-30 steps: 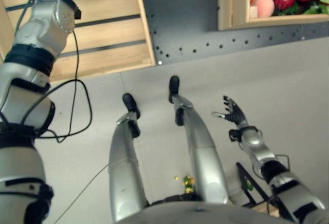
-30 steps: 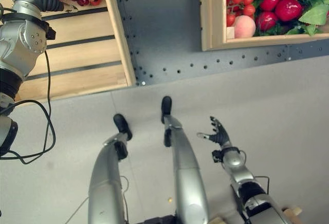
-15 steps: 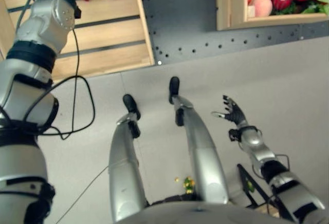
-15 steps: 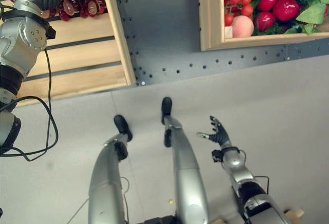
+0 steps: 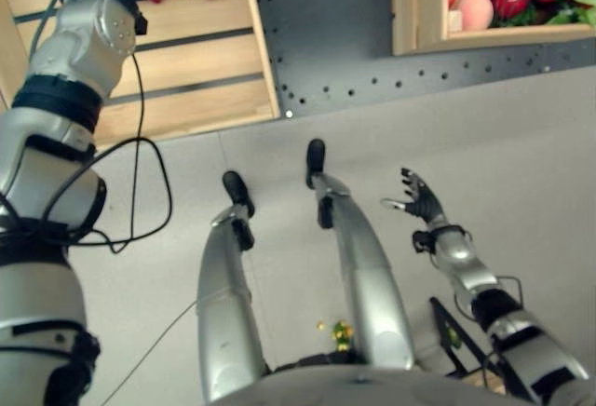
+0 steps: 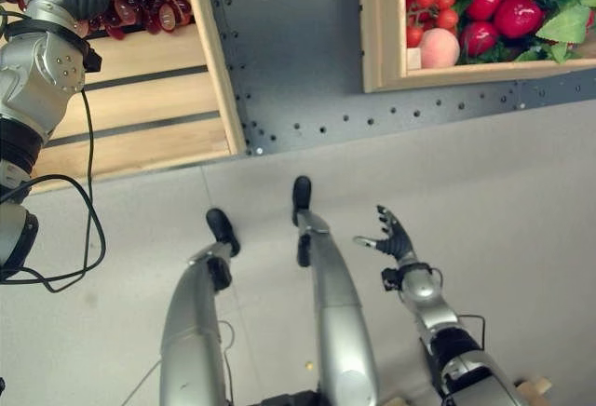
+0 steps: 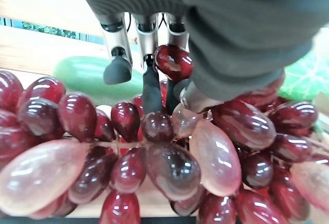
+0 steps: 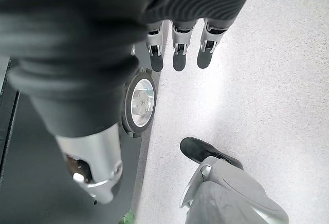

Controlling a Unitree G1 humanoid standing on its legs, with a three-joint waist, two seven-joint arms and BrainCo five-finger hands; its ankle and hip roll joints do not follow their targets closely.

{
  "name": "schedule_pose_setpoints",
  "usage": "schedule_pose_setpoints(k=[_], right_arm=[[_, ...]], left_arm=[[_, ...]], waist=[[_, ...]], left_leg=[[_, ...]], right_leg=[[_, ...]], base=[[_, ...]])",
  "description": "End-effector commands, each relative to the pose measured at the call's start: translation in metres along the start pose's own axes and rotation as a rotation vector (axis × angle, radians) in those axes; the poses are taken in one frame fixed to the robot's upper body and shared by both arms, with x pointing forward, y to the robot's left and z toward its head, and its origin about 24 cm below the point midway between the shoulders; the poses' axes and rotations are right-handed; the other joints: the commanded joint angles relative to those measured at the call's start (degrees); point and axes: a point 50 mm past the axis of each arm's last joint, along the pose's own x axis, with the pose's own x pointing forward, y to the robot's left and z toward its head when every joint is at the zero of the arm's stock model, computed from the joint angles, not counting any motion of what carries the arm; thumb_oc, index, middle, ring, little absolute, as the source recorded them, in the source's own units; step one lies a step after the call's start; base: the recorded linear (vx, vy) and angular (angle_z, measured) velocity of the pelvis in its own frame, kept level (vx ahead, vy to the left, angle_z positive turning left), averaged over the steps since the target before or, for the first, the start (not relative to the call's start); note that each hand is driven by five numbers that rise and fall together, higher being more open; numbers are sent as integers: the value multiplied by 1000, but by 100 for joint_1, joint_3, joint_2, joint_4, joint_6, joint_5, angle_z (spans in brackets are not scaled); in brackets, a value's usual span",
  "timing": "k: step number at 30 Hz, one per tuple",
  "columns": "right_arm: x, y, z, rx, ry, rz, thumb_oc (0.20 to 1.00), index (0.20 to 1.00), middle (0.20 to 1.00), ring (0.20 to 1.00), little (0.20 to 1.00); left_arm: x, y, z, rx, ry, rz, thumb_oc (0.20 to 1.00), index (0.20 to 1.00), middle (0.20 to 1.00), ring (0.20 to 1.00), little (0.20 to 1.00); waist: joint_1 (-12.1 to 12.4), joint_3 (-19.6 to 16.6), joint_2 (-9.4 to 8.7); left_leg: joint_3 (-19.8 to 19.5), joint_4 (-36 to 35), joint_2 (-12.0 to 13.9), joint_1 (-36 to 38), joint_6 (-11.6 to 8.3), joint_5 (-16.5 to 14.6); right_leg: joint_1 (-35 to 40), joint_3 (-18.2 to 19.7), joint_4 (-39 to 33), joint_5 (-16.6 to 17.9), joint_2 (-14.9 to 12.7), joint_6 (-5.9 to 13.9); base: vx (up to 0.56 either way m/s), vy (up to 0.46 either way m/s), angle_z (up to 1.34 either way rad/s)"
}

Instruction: Pick up the fruits from the basket on one side to the basket on the other side

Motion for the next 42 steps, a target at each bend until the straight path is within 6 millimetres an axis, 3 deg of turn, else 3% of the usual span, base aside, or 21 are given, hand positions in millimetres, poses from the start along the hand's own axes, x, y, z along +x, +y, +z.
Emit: schedule_pose_setpoints(k=[1,17,19,20,31,36,38,39,42], right_arm=[[-19,-3,-22,22,52,-9,1000,1000,1000,1000,1000],[-30,-9,-34,-17,89,-15,1000,1000,1000,1000,1000],[-31,-9,-36,-20,98,-13,1000,1000,1000,1000,1000],[-31,-10,-35,-21,95,-11,1000,1000,1000,1000,1000],[-38,-9,-32,-30,74,22,1000,1000,1000,1000,1000],[-37,-17,5,-57,-91,73,1000,1000,1000,1000,1000],[-36,-19,9,-51,-106,69,1000,1000,1000,1000,1000],[-33,-27,37,-63,-214,86,1000,1000,1000,1000,1000],[-30,-45,82,-135,-361,113,1000,1000,1000,1000,1000]], left_arm=[[-30,-40,-12,-127,45,-69,200,200,200,200,200],[-75,-26,2,-478,-85,121,200,200,200,200,200],[-76,-25,4,-497,-97,126,200,200,200,200,200],[-77,-23,5,-504,-106,130,200,200,200,200,200],[-89,-25,9,-527,-142,113,200,200,200,200,200],[-99,-26,8,-583,-147,102,200,200,200,200,200],[-101,-27,9,-595,-149,96,200,200,200,200,200],[-103,-26,12,-626,-165,88,200,200,200,200,200],[-107,-25,18,-675,-202,67,200,200,200,200,200]], waist=[[-50,-724,152],[323,-787,147],[331,-800,149],[335,-802,127],[409,-907,140],[421,-999,157],[425,-1012,159],[430,-1048,163],[475,-1108,178]], left_leg=[[-220,-160,-29,317,47,-308],[-178,-1000,-242,1667,-55,-152],[-183,-1113,-262,1810,-64,-112],[-119,-1190,-294,1843,-26,51],[-58,-1889,-482,2806,-79,294],[-8,-2289,-566,3256,-84,437],[-6,-2327,-577,3308,-81,446],[2,-2353,-596,3405,-78,451],[21,-2354,-604,3522,-68,428]], right_leg=[[485,-190,92,-699,-99,742],[1781,-319,-553,-513,-149,835],[1927,-342,-665,-484,-148,839],[1989,-402,-786,-337,-180,784],[2939,-499,-1391,-167,-122,849],[3301,-541,-1636,-93,-83,883],[3344,-543,-1659,-93,-73,887],[3437,-542,-1687,-88,-70,893],[3533,-515,-1652,-109,-74,889]], base=[[0,0,0],[3,9,2],[-25,9,12],[-58,15,12],[0,3,3],[12,6,-2],[0,0,0],[0,0,0],[21,13,-1]])
